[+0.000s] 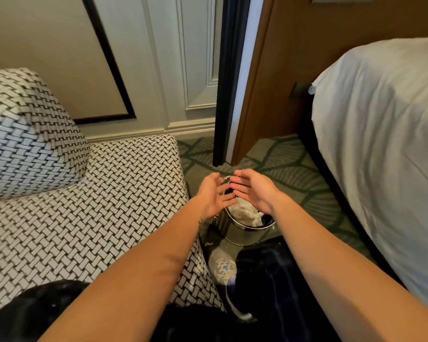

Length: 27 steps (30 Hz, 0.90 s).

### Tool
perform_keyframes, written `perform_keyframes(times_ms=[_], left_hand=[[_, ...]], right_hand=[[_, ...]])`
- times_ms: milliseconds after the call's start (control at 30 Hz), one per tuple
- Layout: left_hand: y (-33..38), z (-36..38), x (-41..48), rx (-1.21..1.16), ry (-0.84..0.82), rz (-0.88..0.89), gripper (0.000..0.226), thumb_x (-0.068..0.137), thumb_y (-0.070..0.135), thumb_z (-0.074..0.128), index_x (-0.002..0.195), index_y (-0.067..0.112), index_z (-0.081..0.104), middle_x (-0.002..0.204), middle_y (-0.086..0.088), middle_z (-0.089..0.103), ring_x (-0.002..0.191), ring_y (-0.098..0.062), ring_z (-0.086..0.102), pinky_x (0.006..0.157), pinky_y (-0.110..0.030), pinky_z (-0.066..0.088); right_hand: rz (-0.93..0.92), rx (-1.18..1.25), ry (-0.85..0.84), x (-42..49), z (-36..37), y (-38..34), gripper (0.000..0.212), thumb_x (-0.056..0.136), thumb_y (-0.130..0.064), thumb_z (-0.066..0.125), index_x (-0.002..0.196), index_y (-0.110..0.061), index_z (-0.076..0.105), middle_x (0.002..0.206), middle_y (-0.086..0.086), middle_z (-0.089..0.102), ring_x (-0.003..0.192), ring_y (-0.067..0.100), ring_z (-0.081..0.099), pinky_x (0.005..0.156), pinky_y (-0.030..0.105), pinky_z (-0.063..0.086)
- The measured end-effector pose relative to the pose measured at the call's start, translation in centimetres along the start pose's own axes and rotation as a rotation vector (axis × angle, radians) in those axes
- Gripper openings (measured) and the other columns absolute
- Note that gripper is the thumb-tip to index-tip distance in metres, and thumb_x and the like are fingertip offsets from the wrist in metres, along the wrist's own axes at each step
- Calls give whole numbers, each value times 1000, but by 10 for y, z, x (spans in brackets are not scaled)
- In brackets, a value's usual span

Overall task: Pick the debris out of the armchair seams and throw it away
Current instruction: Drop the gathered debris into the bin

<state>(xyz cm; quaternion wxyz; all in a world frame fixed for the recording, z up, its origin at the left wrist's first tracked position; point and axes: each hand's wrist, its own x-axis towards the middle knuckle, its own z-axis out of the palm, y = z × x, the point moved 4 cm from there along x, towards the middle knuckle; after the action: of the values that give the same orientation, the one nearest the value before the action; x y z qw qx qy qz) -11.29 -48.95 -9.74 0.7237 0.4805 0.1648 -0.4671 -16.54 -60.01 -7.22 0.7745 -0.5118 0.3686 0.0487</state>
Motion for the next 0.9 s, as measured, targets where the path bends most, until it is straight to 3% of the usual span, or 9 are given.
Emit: perform_keyframes(times_ms=[233, 333, 500, 667, 767, 900], left_hand=[[52, -65, -88, -40, -41, 144, 54, 107, 41, 34, 150, 8, 41, 135, -20, 60, 129, -37, 57, 112, -49, 44], [76, -102, -133, -72, -15, 217, 54, 108, 41, 31, 146, 6, 44, 139, -22, 59, 125, -38, 60, 110, -51, 47], [107, -178, -215, -123, 85, 370, 53, 108, 40, 31, 147, 6, 46, 142, -20, 58, 123, -35, 61, 112, -50, 44], [110, -260, -295, -256, 208, 495, 49, 108, 37, 35, 142, 4, 50, 133, -18, 63, 101, -26, 65, 86, -41, 54], [91, -316, -334, -371, 301, 564, 48, 107, 35, 38, 141, 3, 51, 140, -20, 59, 120, -34, 62, 95, -46, 53], [37, -382, -376, -635, 388, 605, 50, 108, 35, 37, 143, 2, 49, 138, -22, 62, 126, -37, 59, 111, -50, 45]], right_hand=[[-46, 31, -220, -66, 104, 6, 33, 105, -21, 50, 134, -7, 57, 132, 15, 64, 116, 23, 65, 98, 36, 54], [-68, -22, -293, -88, 155, 5, 33, 105, -22, 50, 134, -9, 58, 131, 14, 65, 119, 26, 65, 105, 41, 52], [-58, -121, -457, -128, 256, 15, 30, 105, -20, 48, 130, -7, 59, 127, 14, 67, 117, 26, 66, 103, 40, 54], [-25, -220, -632, -159, 349, 49, 29, 103, -20, 53, 129, -7, 60, 124, 14, 69, 116, 27, 67, 104, 43, 53], [12, -284, -710, -173, 397, 83, 30, 105, -21, 51, 132, -9, 58, 123, 11, 70, 114, 25, 68, 104, 42, 53], [39, -402, -794, -189, 446, 130, 30, 107, -23, 48, 132, -11, 58, 122, 8, 71, 111, 22, 69, 101, 38, 55]])
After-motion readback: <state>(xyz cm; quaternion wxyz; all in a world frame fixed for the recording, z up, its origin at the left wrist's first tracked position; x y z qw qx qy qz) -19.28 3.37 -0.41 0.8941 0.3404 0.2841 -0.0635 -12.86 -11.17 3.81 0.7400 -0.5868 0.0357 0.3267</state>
